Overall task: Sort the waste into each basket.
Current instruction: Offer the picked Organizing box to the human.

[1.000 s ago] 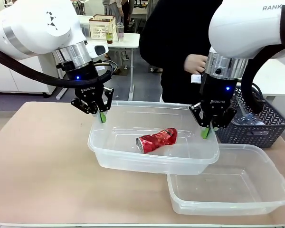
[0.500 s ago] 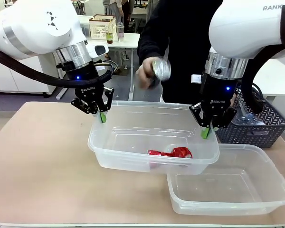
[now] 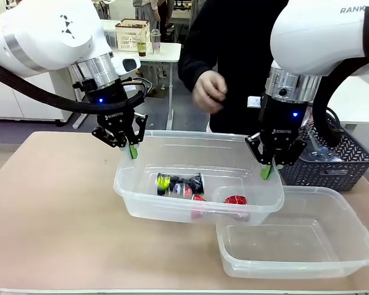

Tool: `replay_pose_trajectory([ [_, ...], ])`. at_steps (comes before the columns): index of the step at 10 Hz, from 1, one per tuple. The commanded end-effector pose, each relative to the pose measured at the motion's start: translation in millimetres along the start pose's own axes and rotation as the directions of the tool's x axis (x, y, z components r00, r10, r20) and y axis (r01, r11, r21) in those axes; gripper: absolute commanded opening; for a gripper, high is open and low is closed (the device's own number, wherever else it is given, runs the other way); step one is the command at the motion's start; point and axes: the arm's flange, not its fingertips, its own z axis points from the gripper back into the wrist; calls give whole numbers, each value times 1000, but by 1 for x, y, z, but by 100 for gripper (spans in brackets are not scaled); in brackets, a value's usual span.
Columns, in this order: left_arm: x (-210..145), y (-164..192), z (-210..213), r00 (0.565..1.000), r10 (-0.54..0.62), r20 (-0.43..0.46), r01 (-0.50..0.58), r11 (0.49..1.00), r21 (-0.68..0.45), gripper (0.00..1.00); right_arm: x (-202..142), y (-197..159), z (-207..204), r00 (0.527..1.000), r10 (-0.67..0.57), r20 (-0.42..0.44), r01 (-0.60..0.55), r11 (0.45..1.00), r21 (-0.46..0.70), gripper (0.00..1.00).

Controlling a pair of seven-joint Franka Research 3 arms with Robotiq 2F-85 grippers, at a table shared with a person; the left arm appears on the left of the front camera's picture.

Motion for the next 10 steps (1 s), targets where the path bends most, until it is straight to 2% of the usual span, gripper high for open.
replay_pose_trajectory([
  [1,2,0,4,1000,16,8,-16,999,-32,6,0,3,4,1000,11,-12,-11,1000,-10,5],
  [10,2,0,4,1000,16,8,-16,999,-32,6,0,3,4,1000,11,-12,-11,1000,-10,5],
])
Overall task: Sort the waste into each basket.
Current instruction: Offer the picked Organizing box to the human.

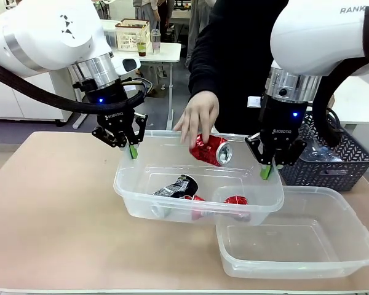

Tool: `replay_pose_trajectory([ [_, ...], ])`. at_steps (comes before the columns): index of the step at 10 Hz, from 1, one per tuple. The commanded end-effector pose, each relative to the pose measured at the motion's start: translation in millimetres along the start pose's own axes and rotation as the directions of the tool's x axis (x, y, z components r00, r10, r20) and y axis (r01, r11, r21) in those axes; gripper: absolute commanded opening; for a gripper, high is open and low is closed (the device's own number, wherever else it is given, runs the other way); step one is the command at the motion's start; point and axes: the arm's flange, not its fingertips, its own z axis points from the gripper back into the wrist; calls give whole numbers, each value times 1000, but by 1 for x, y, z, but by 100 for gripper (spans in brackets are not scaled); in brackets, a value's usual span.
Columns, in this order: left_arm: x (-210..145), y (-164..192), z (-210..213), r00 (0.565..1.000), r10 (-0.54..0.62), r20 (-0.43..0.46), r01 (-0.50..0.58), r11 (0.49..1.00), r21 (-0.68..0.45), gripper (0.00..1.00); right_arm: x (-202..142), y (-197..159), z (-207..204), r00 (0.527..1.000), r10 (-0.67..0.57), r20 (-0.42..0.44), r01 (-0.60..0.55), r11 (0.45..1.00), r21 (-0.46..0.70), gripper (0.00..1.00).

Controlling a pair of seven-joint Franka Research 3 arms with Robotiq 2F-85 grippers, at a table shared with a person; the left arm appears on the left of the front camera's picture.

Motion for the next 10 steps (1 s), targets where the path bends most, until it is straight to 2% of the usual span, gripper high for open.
replay_pose_trajectory([
  [1,2,0,4,1000,16,8,-16,999,-32,6,-1,3,4,1000,11,-12,-11,1000,-10,5],
  [9,2,0,4,1000,16,8,-16,999,-32,6,0,0,0,1000,0,0,0,1000,0,5],
  [10,0,0,0,1000,0,0,0,1000,0,6,12,5,8,1000,18,-5,-18,1000,-20,5],
])
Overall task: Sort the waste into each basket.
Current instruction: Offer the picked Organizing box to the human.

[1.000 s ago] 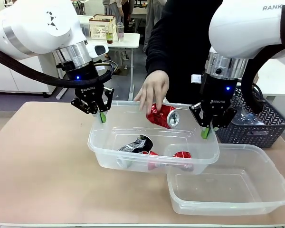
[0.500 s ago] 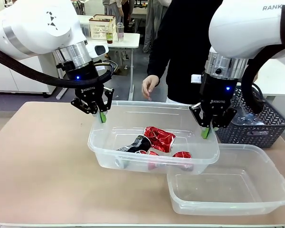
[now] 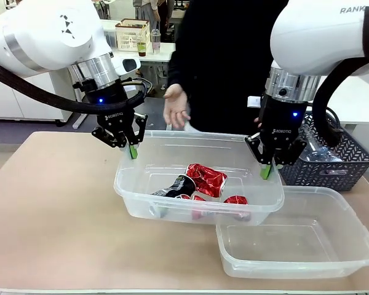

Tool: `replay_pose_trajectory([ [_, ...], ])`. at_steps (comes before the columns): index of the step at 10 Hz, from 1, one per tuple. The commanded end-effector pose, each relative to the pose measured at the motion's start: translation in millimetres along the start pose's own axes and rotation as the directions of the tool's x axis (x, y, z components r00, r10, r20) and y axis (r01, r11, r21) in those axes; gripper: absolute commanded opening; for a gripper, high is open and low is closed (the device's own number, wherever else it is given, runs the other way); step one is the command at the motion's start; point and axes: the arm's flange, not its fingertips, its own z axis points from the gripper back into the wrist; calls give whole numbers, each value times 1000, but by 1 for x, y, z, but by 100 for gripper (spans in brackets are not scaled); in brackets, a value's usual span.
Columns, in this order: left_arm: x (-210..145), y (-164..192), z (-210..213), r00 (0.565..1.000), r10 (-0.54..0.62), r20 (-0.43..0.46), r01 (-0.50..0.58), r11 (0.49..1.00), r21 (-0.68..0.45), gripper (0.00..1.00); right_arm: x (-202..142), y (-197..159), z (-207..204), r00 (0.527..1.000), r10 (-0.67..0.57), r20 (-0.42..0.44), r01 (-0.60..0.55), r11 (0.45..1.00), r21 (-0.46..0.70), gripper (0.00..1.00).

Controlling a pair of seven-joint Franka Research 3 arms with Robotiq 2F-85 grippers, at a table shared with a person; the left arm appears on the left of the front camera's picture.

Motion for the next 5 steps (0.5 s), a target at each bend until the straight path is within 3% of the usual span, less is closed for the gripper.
replay_pose_trajectory([
  [1,20,-2,12,999,13,35,-14,999,31,6,28,10,21,999,37,0,-37,999,-36,5],
  [3,68,-4,34,997,50,64,-55,996,74,6,74,17,53,997,78,7,-78,995,-59,5],
  [5,105,-7,44,993,76,86,-82,994,65,6,116,23,60,995,91,-50,-94,993,-76,5],
])
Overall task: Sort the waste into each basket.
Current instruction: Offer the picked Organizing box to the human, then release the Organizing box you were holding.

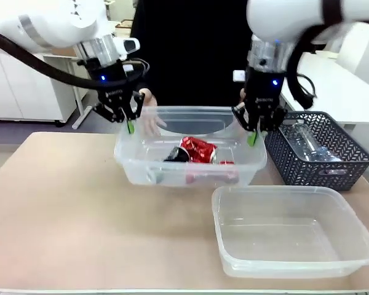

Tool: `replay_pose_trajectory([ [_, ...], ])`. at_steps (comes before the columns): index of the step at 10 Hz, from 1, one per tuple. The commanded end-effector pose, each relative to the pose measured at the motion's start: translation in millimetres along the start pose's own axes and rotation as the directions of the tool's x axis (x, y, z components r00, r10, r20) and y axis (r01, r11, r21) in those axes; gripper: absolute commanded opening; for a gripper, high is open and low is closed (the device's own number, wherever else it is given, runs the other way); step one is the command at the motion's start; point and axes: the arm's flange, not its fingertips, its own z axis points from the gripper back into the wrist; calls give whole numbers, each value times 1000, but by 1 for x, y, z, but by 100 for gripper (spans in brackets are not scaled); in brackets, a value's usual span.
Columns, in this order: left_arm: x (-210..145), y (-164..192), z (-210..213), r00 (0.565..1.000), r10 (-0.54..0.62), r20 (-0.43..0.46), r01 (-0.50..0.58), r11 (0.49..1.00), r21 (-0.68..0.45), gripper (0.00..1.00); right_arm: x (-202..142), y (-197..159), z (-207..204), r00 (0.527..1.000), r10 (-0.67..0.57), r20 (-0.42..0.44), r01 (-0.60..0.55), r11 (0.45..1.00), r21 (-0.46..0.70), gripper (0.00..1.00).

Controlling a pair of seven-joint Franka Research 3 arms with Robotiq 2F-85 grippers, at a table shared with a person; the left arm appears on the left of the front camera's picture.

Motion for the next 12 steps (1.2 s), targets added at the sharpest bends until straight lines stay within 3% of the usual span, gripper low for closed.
replay_pose_trajectory([
  [1,35,-12,5,997,69,40,-70,997,19,6,32,8,8,995,47,-83,-49,999,-16,5],
  [3,53,-12,2,994,86,64,-84,996,-31,6,44,12,-3,996,43,-73,-41,999,17,5],
  [4,37,1,2,999,27,19,-27,1000,2,6,46,16,-12,996,28,-86,-28,1000,-5,5],
  [5,37,1,2,999,27,19,-27,1000,2,6,48,1,-10,998,6,-55,-6,1000,-3,5],
  [12,37,1,2,999,27,19,-27,1000,2,6,48,1,-10,998,6,-55,-6,1000,-3,5],
])
